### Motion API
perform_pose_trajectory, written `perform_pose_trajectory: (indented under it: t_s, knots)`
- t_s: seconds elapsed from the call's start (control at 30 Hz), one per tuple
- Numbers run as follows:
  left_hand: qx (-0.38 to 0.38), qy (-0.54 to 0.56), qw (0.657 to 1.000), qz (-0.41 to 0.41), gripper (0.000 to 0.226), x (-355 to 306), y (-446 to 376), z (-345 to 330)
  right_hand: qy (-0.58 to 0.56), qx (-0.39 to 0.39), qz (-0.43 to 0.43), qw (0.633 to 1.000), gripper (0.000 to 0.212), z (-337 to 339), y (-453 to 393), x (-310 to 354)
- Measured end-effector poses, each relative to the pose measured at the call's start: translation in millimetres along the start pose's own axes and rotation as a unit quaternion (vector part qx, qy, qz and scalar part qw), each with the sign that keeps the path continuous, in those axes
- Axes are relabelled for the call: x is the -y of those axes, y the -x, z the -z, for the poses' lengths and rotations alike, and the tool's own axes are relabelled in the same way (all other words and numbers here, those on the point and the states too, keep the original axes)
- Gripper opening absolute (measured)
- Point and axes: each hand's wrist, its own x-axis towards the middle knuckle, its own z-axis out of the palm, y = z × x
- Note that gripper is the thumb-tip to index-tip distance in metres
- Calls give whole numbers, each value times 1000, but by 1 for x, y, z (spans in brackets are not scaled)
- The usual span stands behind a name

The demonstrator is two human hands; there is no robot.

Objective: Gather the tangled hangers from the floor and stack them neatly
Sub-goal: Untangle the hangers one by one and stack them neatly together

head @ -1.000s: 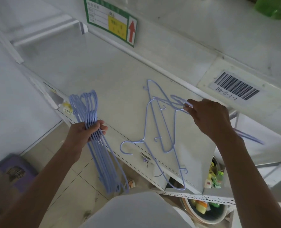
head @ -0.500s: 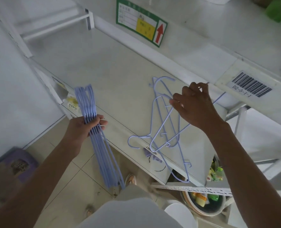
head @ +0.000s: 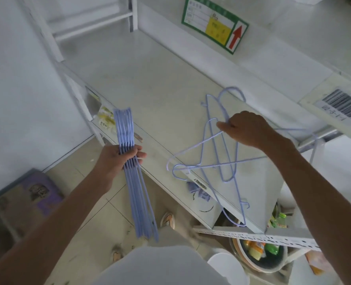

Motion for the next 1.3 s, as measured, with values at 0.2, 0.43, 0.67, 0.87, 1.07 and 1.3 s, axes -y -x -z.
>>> perform_pose_trajectory:
  t_s: [0.2, 0.43, 0.67, 0.87, 1.07, 1.3]
  knots:
    - [1, -5, 1000, -10, 20, -15, 8, -3, -303, 42, -10, 952, 27, 38, 11, -15]
    - [7, -7, 1000, -8, 22, -17, 9, -11, -120, -220, -63, 966, 41, -6, 67, 17]
    - [37, -28, 999, 10, 20, -4, 14, -21, -34, -184, -89, 978, 66, -112, 74, 64]
    - [55, -26, 998, 8, 21, 1, 20, -31, -52, -26, -119, 991, 76, -187, 63, 73]
    - [52, -17, 998, 6, 22, 3, 18, -32, -157, -6, -155, 975, 59, -196, 63, 81]
    - [37, -22, 999, 11, 20, 6, 14, -28, -89, -42, -10, 995, 67, -183, 45, 38]
